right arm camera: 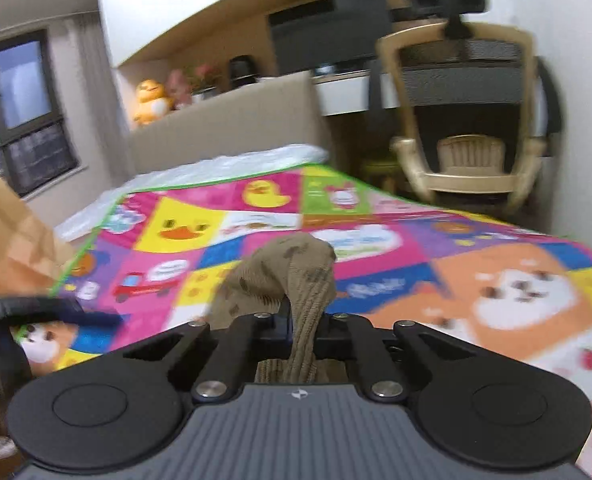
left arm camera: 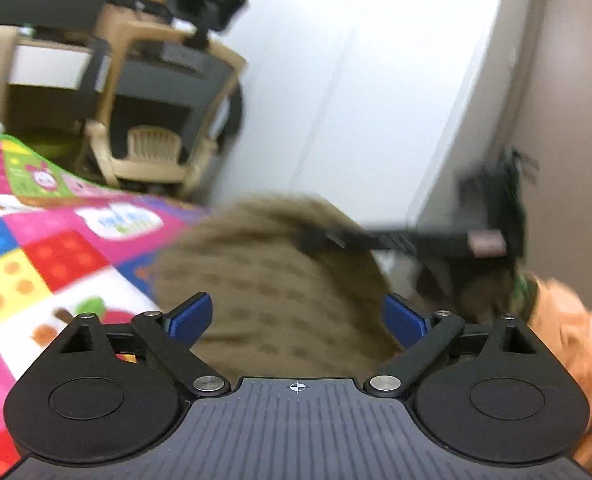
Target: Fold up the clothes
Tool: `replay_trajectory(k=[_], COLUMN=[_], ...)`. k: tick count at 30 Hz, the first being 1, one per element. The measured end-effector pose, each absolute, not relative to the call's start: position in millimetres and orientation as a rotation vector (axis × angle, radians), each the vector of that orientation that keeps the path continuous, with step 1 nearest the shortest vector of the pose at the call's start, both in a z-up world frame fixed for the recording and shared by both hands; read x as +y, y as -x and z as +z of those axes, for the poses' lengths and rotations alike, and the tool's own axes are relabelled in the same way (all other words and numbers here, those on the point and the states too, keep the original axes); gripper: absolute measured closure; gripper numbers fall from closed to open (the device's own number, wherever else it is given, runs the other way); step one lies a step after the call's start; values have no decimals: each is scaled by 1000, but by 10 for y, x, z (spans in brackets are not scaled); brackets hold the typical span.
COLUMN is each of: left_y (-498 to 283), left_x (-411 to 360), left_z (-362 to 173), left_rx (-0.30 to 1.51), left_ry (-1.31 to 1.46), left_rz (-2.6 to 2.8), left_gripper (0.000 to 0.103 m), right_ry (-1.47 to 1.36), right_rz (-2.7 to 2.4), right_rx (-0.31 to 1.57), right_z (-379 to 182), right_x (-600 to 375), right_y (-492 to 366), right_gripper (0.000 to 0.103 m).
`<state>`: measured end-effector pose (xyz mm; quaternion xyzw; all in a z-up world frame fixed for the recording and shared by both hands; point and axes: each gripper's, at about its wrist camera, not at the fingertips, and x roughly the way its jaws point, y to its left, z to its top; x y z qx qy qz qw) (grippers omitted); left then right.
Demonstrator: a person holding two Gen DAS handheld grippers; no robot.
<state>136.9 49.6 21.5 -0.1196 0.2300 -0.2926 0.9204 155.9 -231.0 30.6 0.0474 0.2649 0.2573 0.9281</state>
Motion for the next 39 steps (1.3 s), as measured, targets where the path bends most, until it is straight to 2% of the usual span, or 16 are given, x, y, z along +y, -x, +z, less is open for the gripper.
replay_trajectory(k=[3, 6, 12, 15, 16, 17, 19, 21, 24, 29, 33, 39], left_y=[-1494, -1735, -2045, -2045, -2043, -2039, -2002, -1999, -1978, -1871, -1837, -2276], left_x=[535, 362, -26, -20, -23, -25, -9, 52, 130, 306, 431, 128], left_z=[274, 187, -168, -287, -322, -357, -415, -421, -408, -160, 200, 36], left_rx=[461, 528, 666, 724, 733, 741, 755, 759, 759, 690, 575, 659], left_ry=[286, 289, 94, 46, 19, -6, -12, 22, 25, 54, 201, 316], left_rz=[-542, -518, -448, -413, -403, -393, -388, -402, -401, -384, -496, -599], left_gripper=[7, 7, 5, 6, 6, 6, 5, 5, 5, 7, 7, 8], right_ry=[-110, -99, -35, -11, -10, -11, -14, -9, 38, 178, 225, 198], right_rz=[445, 390, 380, 365, 371, 384, 428, 468, 506, 460, 421, 381], right_rx=[636, 688, 672, 596, 558, 520, 445, 389, 408, 596, 567, 600], right_z=[35, -267, -434, -226, -136, -41, 160, 319, 337, -285, -385, -440], right_x=[-2590, -2675, -2527, -2521, -2527, -2517, -2459, -2383, -2171, -1789, -1721, -2018], right_y=[-1556, -1610, -1791, -1792, -1761, -1729, -1659, -1618, -1704, -1982, -1861, -1583], right_gripper=[96, 96, 94, 80, 69, 53, 37, 37, 37, 37, 37, 37])
